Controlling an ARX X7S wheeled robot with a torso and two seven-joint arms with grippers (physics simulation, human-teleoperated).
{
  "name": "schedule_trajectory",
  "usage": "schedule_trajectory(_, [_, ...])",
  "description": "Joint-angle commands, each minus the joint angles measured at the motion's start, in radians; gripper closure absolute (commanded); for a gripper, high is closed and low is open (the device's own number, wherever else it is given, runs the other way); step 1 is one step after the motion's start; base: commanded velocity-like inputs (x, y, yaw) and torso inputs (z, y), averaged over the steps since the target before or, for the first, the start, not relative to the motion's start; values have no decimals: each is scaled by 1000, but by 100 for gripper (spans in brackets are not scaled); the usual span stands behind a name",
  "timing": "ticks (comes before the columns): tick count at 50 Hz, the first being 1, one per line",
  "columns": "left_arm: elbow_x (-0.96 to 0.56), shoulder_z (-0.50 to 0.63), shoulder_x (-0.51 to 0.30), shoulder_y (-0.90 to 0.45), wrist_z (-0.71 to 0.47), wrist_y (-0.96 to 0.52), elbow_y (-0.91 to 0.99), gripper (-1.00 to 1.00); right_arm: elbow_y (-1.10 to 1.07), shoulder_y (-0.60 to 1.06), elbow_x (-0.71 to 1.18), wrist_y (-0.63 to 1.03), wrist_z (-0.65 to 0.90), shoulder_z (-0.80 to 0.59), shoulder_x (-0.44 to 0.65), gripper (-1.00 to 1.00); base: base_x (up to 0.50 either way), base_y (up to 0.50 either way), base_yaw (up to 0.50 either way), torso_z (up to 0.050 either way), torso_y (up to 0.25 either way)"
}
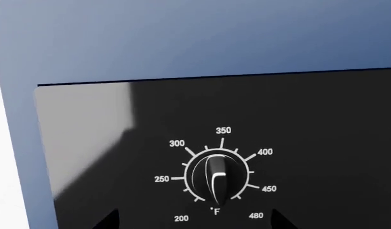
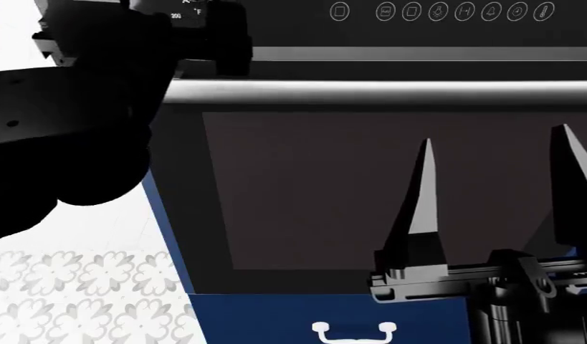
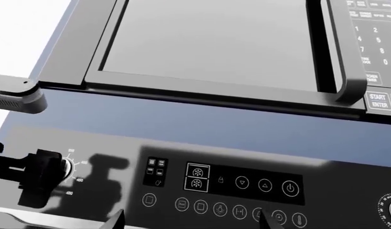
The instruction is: Preheat the oven by turning the temperature knob.
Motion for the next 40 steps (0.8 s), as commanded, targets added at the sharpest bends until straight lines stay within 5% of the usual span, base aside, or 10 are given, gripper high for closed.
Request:
schedule_trajectory(1, [58,22,20,5,51,13,-59,-100,0,0,0,3,-4,0,0,-100,0,0,0,0,0])
schedule_trajectory(40, [60,23,36,-8,81,21,-65,-100,0,1,-1,19,-22,-1,0,-100,0,0,0,0,0])
